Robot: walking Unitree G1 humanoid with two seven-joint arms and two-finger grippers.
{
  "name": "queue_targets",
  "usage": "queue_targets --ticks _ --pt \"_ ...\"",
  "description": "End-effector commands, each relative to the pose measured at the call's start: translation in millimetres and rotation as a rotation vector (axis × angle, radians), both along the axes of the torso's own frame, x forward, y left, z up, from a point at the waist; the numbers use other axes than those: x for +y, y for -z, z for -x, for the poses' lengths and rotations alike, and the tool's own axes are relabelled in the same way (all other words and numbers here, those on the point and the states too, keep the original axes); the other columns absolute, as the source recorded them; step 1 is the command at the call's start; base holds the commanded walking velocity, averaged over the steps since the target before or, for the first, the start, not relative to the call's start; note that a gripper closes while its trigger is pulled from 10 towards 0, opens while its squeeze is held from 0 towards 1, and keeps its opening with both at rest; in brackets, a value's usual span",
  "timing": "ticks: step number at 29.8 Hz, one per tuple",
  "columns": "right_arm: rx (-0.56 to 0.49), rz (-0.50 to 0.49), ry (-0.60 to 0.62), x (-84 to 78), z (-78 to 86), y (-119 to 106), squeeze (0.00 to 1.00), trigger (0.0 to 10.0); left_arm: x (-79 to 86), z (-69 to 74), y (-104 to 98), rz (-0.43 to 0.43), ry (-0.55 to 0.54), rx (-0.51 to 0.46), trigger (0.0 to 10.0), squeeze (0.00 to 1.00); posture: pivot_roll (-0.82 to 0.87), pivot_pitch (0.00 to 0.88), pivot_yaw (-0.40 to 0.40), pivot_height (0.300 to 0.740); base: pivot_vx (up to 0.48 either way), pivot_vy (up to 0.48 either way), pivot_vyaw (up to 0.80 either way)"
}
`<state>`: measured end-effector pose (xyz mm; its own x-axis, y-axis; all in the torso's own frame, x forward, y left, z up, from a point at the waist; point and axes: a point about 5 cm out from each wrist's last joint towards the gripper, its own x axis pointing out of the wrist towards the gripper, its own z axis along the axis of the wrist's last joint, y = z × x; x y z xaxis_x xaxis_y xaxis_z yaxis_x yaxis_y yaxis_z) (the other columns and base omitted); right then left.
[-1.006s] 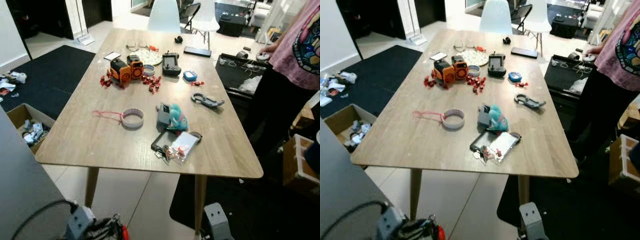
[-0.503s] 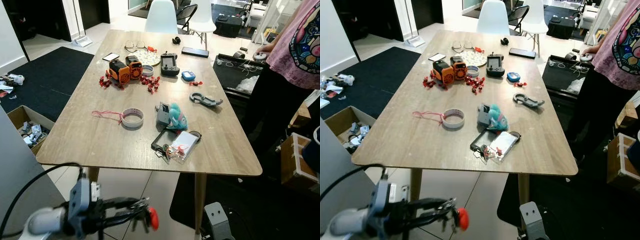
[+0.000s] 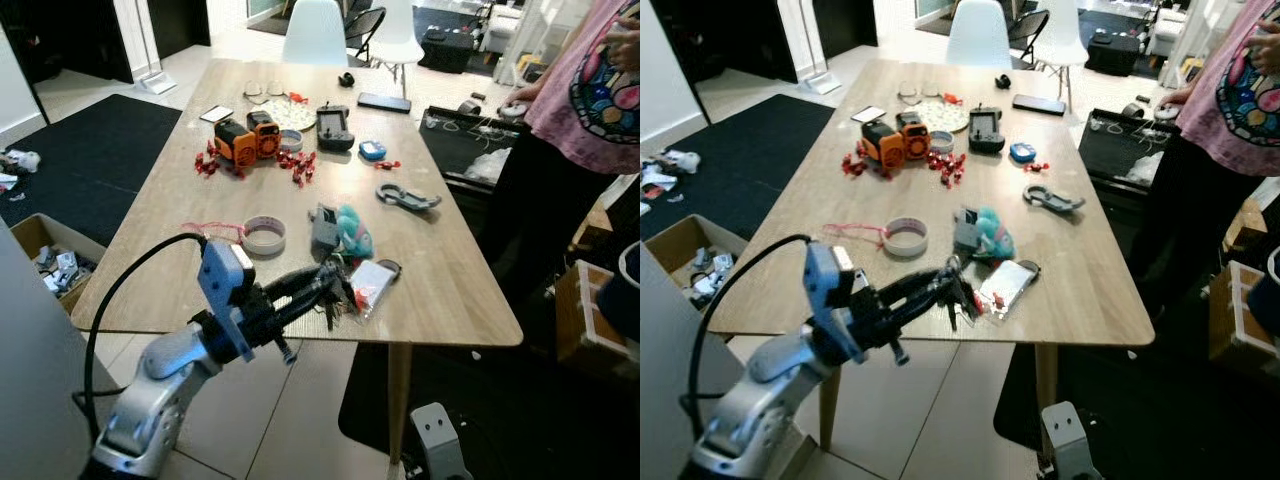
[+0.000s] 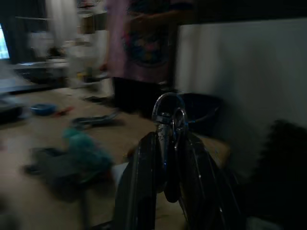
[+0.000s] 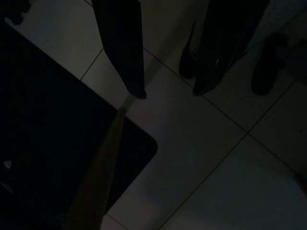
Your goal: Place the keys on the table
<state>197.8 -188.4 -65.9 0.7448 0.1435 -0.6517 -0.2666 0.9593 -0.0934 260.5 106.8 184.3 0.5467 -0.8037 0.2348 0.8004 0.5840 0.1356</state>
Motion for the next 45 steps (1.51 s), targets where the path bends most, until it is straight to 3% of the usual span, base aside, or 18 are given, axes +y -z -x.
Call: queue_targets --ticks 1,2,3,4,5,7,12,14,16,25,31,45 --pt "0.009 0.002 0.020 -3.2 4.3 1.9 0.00 10.0 -4.4 -5.4 0.7 -0.010 -0.056 -0.015 10.0 0.00 0.02 0.067 -0.050 0.740 0.000 0.000 0.00" --pt "0.011 0.003 0.021 -3.5 4.4 2.0 0.00 10.0 -5.3 -11.7 3.8 -0.049 -0.132 -0.009 10.0 0.00 0.02 0.068 -0.051 0.740 0.000 0.000 0.00" --pt "0.011 0.003 0.021 -3.5 4.4 2.0 0.00 10.0 -5.3 -11.7 3.8 -0.049 -0.132 -0.009 10.0 0.00 0.02 0.068 -0.051 0.740 0.000 0.000 0.00" --pt "0.015 0.004 0.022 -3.9 4.8 2.3 0.00 10.0 -5.1 -19.0 6.8 -0.083 -0.222 0.001 10.0 0.00 0.02 0.069 -0.052 0.740 0.000 0.000 0.00" --pt "0.015 0.004 0.022 -3.9 4.8 2.3 0.00 10.0 -5.1 -19.0 6.8 -0.083 -0.222 0.001 10.0 0.00 0.02 0.069 -0.052 0.740 0.000 0.000 0.00" --pt "0.021 0.006 0.022 -4.2 5.1 2.8 0.00 10.0 -1.8 -31.4 9.6 -0.121 -0.377 0.004 10.0 0.00 0.03 0.070 -0.052 0.740 0.000 0.000 0.00" --pt "0.025 0.007 0.021 -3.4 5.3 3.2 0.00 10.0 3.1 -41.1 13.7 -0.160 -0.495 0.002 10.0 0.00 0.03 0.072 -0.051 0.740 0.000 0.000 0.00" --pt "0.029 0.005 0.019 -1.3 5.9 4.0 0.00 10.0 14.0 -51.6 23.0 -0.201 -0.655 0.022 10.0 0.00 0.03 0.073 -0.048 0.740 0.000 0.000 0.00" --pt "0.029 0.004 0.019 -0.8 6.0 4.1 0.00 10.0 16.0 -52.9 25.3 -0.216 -0.678 0.021 10.0 0.00 0.03 0.073 -0.046 0.740 0.000 0.000 0.00" --pt "0.027 0.000 0.023 0.8 7.2 4.7 0.00 10.0 18.6 -49.4 47.0 -0.292 -0.688 0.061 10.0 0.00 0.03 0.075 -0.038 0.740 0.000 0.000 0.00" --pt "0.024 0.000 0.023 0.7 8.4 5.0 0.00 10.0 5.3 -38.8 50.9 -0.259 -0.569 0.090 10.0 0.00 0.03 0.075 -0.040 0.740 0.000 0.000 0.00" --pt "0.014 0.002 0.013 -0.1 6.9 3.6 0.00 10.0 -26.2 -26.6 47.4 -0.176 -0.459 0.109 10.0 0.00 0.03 0.085 -0.042 0.740 0.000 0.000 0.00"
